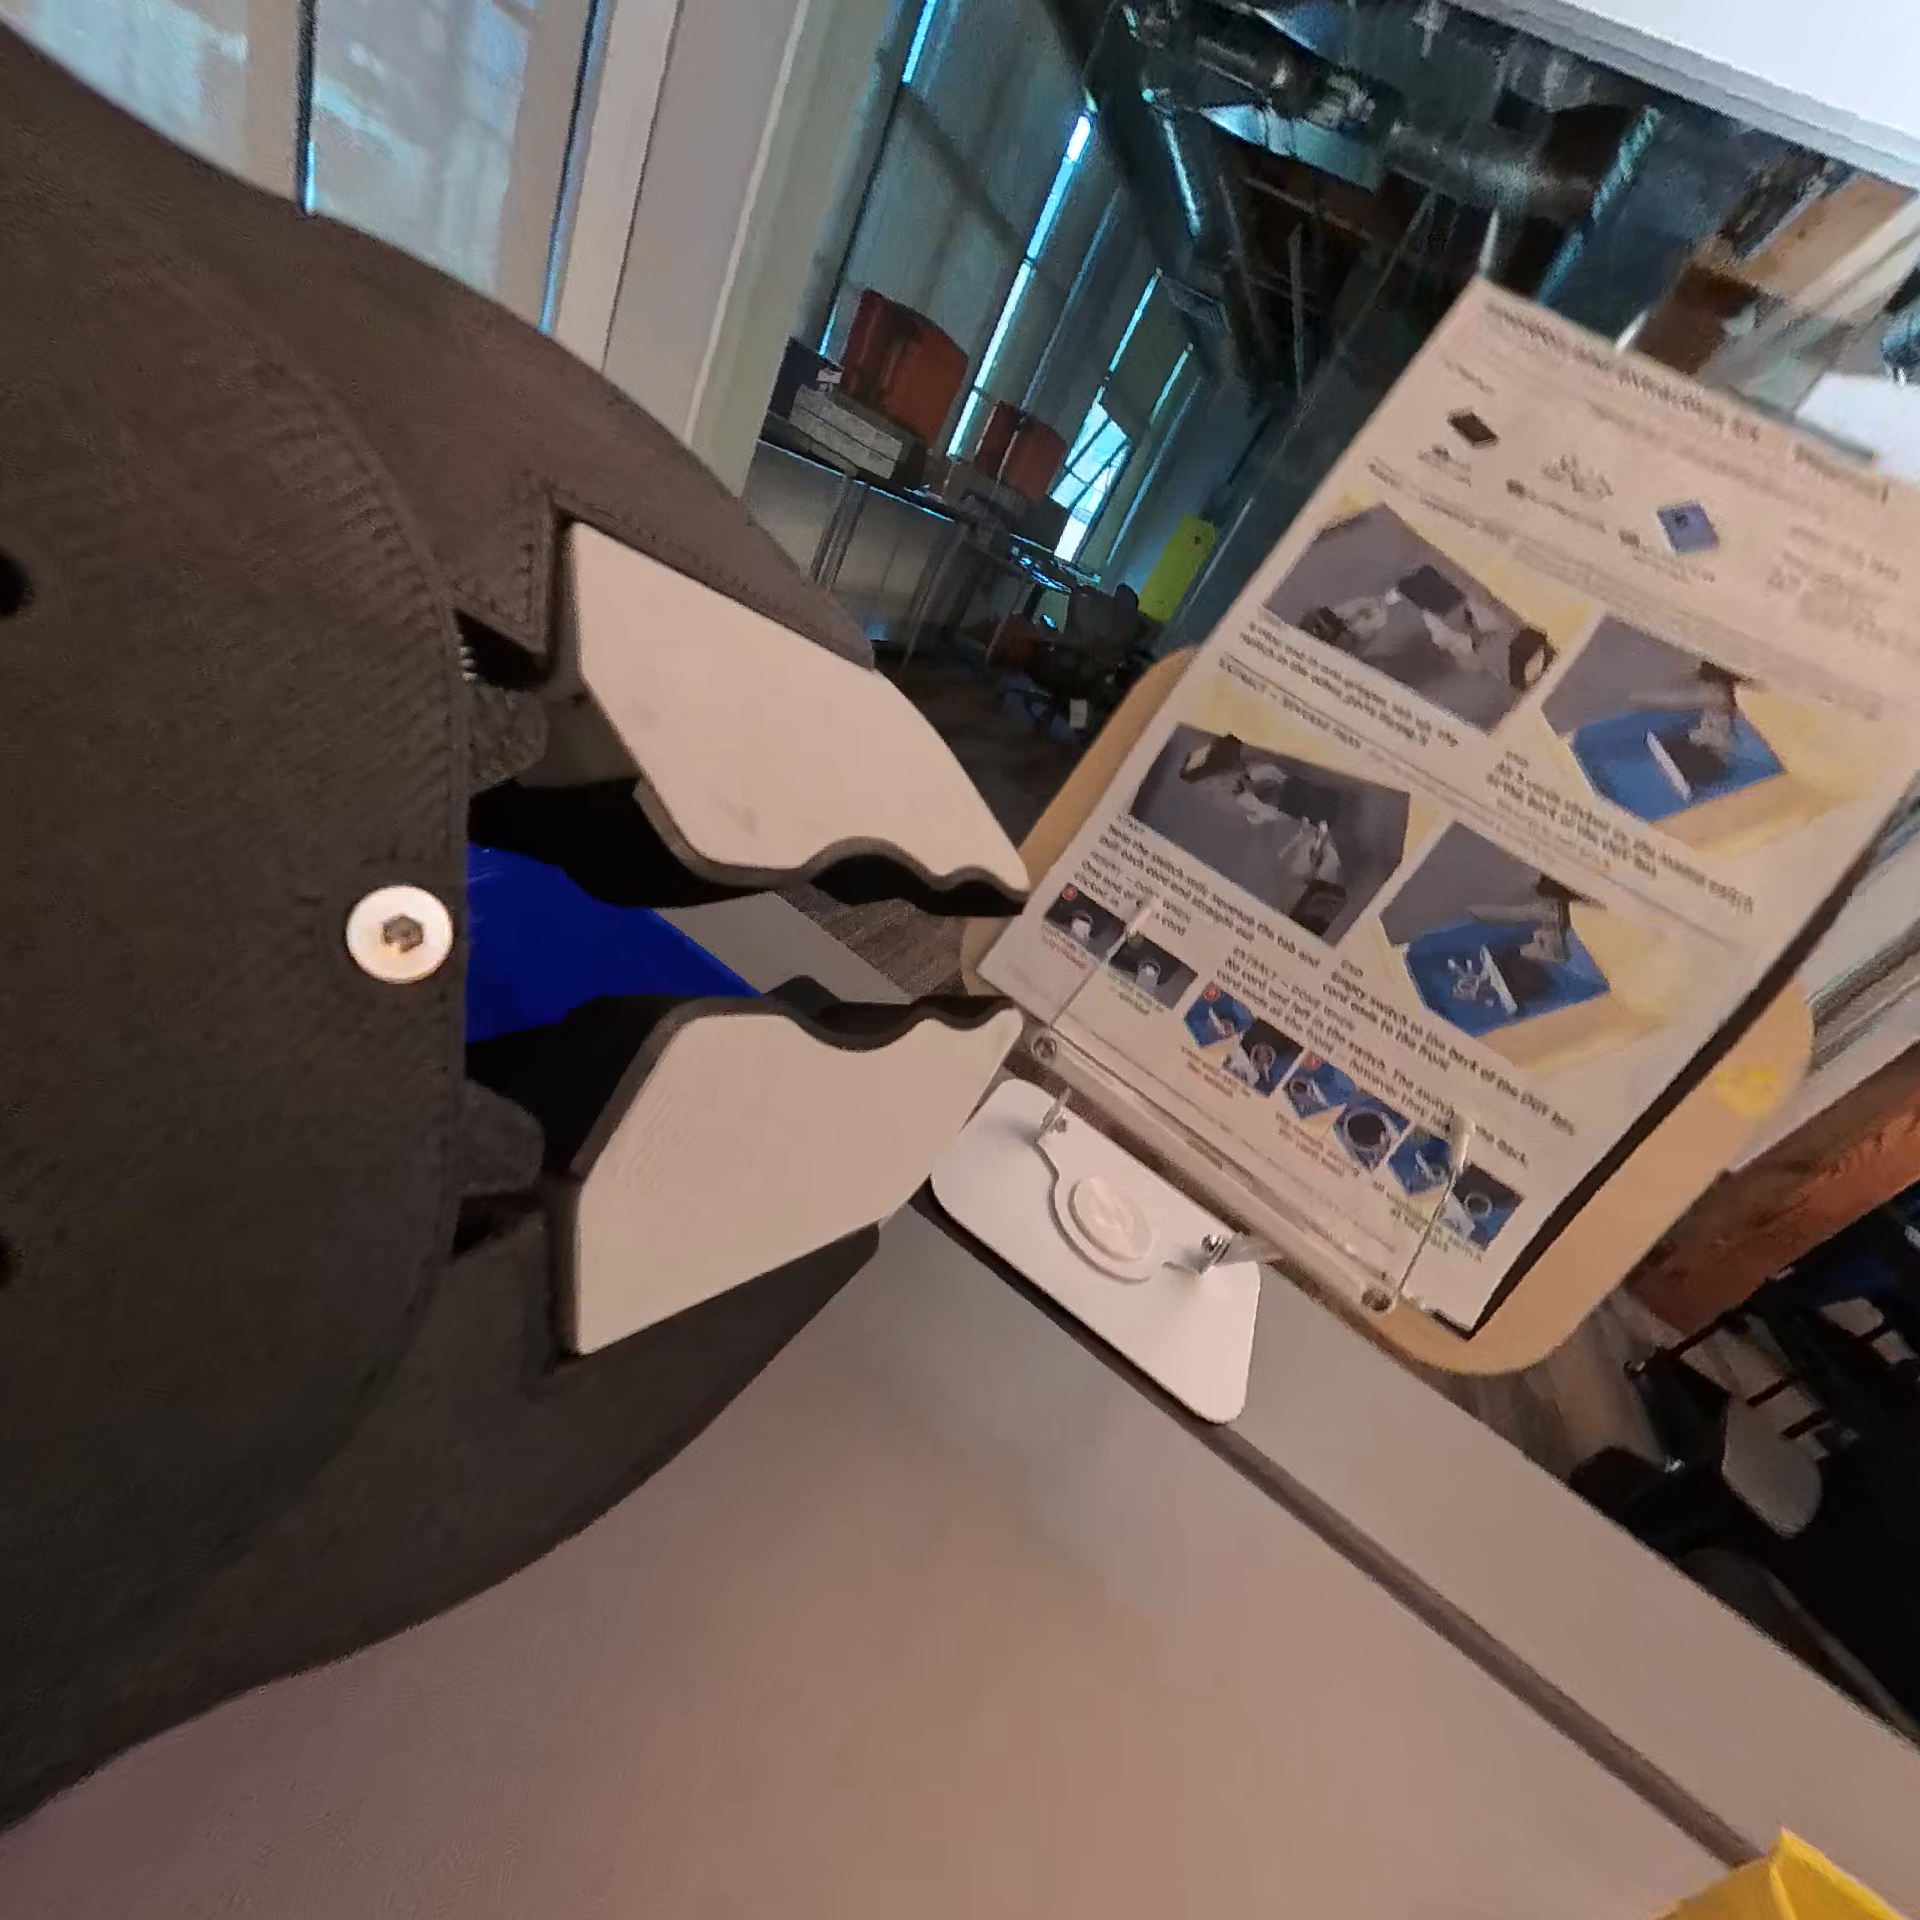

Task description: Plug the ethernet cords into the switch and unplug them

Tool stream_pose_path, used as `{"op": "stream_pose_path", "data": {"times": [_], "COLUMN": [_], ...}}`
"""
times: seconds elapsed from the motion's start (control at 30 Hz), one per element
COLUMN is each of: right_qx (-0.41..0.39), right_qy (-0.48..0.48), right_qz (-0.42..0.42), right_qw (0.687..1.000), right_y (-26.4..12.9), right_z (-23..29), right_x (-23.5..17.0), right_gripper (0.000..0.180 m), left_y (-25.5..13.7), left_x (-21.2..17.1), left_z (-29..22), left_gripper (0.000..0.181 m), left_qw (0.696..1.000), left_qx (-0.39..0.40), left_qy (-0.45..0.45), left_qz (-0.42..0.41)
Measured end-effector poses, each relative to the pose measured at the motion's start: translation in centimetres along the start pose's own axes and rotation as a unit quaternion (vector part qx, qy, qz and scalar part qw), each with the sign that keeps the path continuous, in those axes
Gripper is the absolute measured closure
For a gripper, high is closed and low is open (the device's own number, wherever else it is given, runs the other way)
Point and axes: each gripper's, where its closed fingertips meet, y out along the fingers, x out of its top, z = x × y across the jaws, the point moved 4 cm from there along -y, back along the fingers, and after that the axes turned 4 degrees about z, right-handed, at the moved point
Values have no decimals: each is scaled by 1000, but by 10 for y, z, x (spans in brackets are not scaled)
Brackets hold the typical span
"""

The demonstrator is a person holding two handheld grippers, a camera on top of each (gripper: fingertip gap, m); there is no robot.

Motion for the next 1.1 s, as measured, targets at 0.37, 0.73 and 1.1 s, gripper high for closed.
{"op": "stream_pose_path", "data": {"times": [0.37, 0.73, 1.1], "right_qx": [-162, 16, 64], "right_qy": [436, 508, 406], "right_qz": [-112, 69, 252], "right_qw": [878, 859, 876], "right_y": [-87, -7, 8], "right_z": [73, 83, 124], "right_x": [-86, -157, -100], "right_gripper": [126, 170, 173], "left_y": [-70, -51, -25], "left_x": [-133, -270, -315], "left_z": [112, 74, 21], "left_gripper": [156, 109, 123], "left_qw": [938, 762, 674], "left_qx": [142, -54, -197], "left_qy": [-267, -516, -513], "left_qz": [168, 389, 493]}}
